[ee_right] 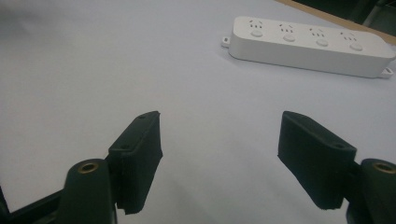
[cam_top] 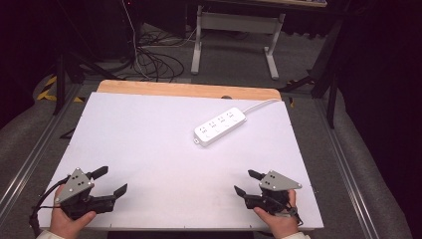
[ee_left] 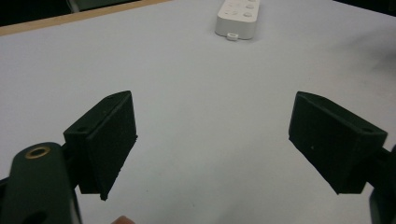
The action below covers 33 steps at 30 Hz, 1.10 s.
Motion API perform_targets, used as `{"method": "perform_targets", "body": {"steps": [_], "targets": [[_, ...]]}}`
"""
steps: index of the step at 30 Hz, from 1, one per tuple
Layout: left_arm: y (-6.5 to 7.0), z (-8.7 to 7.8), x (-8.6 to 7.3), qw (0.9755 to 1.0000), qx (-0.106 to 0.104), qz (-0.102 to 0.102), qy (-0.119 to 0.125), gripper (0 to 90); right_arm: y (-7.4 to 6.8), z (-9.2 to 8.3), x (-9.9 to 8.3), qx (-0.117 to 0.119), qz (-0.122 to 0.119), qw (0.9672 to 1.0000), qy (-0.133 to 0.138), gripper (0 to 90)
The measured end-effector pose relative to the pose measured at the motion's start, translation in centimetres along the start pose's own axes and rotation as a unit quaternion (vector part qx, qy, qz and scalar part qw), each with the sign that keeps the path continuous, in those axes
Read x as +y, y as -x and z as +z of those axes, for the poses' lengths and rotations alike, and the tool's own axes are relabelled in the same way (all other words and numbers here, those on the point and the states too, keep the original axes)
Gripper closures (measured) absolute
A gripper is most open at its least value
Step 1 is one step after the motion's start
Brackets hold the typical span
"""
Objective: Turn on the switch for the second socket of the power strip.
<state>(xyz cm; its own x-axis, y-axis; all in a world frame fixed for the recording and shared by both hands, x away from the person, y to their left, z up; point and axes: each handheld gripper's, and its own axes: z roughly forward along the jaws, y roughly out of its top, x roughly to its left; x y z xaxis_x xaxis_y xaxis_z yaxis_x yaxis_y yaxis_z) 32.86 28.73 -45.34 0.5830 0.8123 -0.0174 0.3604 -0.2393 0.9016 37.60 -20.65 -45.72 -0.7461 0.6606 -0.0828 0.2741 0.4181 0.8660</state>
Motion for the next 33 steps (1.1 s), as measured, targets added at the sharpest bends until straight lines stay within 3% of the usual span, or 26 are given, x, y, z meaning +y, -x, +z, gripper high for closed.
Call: {"method": "perform_targets", "body": {"steps": [24, 28, 31, 33], "targets": [[0.2, 0.0, 0.0, 0.9997, 0.022, 0.013, 0.000, 15.2, -0.2, 0.0, 0.3, -0.005, -0.005, 1.0000, -0.004, 30.3], [0.2, 0.0, 0.0, 0.9996, 0.024, 0.011, -0.001, 15.2, -0.2, -0.1, 0.9, -0.007, -0.007, 0.9999, -0.008, 31.0], [0.2, 0.0, 0.0, 0.9996, 0.025, 0.011, -0.001, 15.2, 0.1, -0.4, 2.1, -0.007, -0.015, 0.9998, -0.015, 39.7], [0.2, 0.0, 0.0, 0.9996, 0.026, 0.012, -0.002, 15.2, 0.4, -0.5, 2.7, -0.008, -0.016, 0.9997, -0.017, 40.3]]}}
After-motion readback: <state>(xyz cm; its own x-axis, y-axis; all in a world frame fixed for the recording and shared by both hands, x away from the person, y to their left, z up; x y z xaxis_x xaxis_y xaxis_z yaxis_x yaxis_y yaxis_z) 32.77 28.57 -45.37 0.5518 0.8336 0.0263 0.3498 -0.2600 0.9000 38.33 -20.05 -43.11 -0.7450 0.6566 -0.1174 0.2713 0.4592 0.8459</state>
